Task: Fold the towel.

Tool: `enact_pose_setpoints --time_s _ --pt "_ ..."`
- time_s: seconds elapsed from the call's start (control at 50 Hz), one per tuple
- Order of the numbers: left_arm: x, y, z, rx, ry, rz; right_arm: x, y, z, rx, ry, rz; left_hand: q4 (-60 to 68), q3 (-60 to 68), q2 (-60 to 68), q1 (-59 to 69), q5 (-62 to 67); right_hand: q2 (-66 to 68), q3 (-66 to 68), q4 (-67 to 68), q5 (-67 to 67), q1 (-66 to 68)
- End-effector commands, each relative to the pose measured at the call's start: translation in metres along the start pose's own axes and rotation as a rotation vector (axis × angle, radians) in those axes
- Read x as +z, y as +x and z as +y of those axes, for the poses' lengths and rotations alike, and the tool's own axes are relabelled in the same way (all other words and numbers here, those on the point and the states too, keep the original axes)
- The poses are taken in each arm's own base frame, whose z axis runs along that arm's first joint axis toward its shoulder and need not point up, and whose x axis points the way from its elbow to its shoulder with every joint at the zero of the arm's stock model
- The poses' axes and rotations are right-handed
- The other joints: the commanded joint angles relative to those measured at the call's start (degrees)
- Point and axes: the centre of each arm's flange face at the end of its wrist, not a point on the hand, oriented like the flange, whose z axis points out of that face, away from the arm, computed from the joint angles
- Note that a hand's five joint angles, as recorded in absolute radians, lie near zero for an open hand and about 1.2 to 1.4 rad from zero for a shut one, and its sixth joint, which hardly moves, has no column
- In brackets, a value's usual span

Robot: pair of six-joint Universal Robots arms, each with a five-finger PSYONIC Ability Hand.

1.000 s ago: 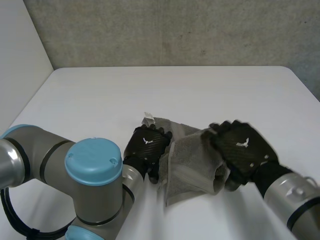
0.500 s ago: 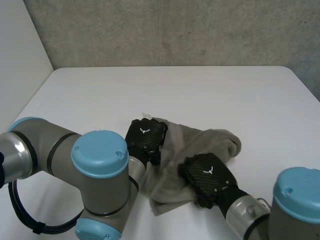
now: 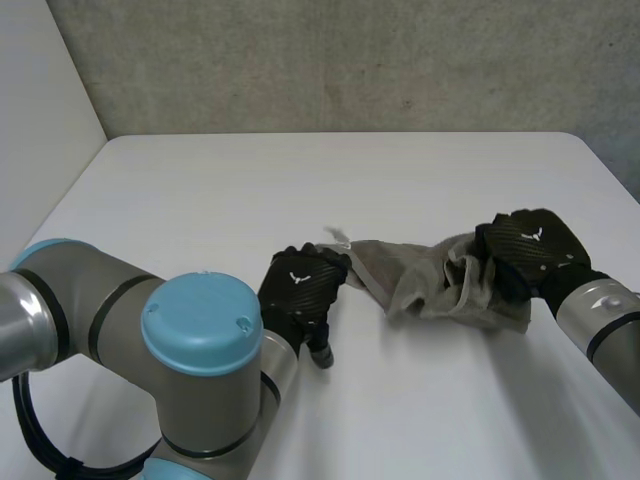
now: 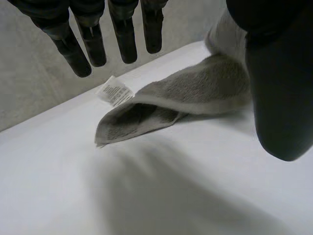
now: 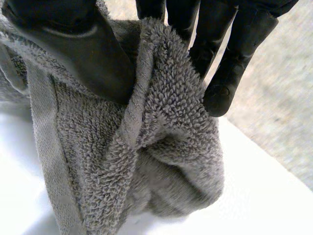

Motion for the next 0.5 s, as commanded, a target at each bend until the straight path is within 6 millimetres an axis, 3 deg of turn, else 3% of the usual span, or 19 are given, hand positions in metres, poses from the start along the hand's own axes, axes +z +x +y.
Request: enact_pose_setpoints --time_s 0.02,0.14,0.42,0.48,0.5 --pt "0.003 0.027 0.000 0.009 0.058 0.066 0.007 -0.008 0.021 0.104 -0.076 -0.049 -5.46 -4.69 -5.10 -5.43 -13.33 4.76 5.81 3.59 4.60 3.99" --pt "0.011 0.046 0.000 0.009 0.077 0.101 0.009 -0.008 0.024 0.121 -0.084 -0.052 -5.46 -4.69 -5.10 -5.43 -13.33 4.76 5.81 3.59 4.60 3.99" --pt "0.026 0.058 0.005 0.007 0.081 0.115 0.009 -0.010 0.028 0.127 -0.098 -0.057 -1.59 -0.82 -1.23 -1.56 -9.46 4.76 5.81 3.59 4.60 3.99" --pt "0.031 0.058 0.009 0.012 0.078 0.104 0.008 -0.011 0.027 0.127 -0.100 -0.059 9.17 9.94 9.54 9.21 1.30 4.76 5.81 3.59 4.60 3.99" --pt "0.034 0.059 0.011 0.017 0.076 0.101 0.008 -0.011 0.027 0.127 -0.100 -0.059 20.17 20.93 20.53 20.20 12.29 4.76 5.81 3.59 4.60 3.99"
